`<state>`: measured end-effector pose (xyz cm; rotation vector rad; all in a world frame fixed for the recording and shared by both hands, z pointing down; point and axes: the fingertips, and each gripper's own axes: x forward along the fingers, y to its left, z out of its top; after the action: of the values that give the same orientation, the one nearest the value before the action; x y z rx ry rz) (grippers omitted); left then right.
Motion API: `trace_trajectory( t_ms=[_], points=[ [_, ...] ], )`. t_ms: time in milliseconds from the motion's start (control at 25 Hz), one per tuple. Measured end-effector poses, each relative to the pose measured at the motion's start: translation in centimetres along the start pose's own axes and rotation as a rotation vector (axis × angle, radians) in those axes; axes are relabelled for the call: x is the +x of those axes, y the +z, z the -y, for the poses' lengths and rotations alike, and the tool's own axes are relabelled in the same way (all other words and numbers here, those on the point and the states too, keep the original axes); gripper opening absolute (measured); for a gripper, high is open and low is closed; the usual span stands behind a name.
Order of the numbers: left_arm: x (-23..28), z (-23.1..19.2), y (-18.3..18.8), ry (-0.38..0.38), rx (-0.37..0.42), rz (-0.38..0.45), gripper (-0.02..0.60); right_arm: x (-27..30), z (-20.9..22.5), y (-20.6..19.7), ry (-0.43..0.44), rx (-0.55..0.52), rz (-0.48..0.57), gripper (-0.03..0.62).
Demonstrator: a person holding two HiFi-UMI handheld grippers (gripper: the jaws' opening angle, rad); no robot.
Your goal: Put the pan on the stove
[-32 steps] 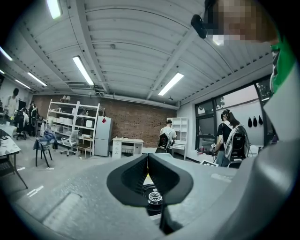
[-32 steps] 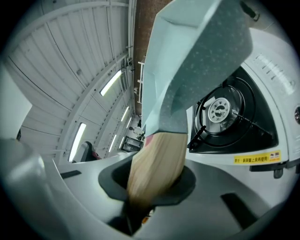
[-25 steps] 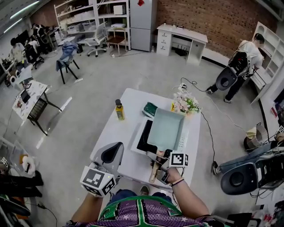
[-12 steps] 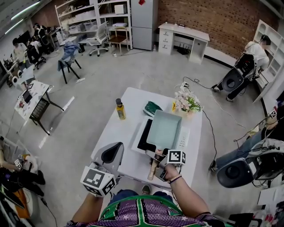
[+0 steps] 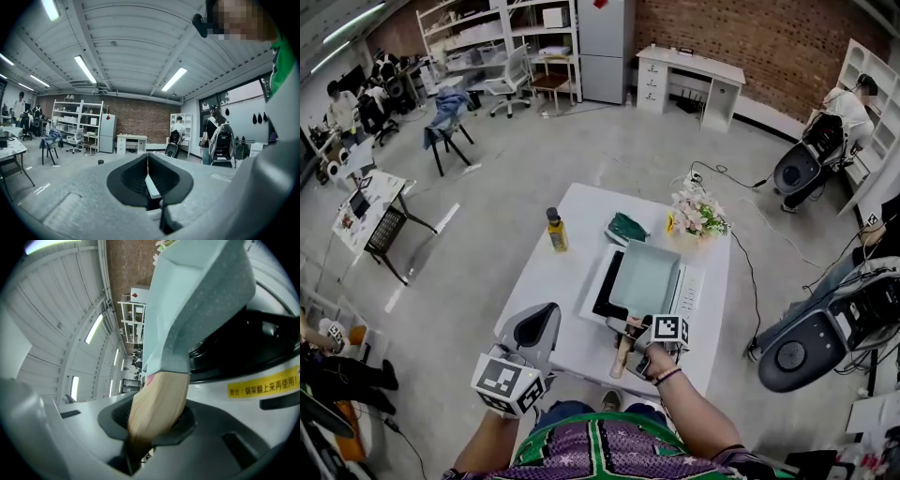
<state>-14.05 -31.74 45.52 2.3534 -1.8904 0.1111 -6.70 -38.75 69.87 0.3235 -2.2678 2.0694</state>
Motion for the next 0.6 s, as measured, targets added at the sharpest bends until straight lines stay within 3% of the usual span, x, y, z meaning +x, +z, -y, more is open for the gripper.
trace_trajectory(
  t_ms=[600],
  points=[
    [0.6,-0.6,-0.8,0.006,-0.002,-0.006,0.018,1.1,1.8,0.5,-0.034,0.03,0.006,0.086]
  ],
)
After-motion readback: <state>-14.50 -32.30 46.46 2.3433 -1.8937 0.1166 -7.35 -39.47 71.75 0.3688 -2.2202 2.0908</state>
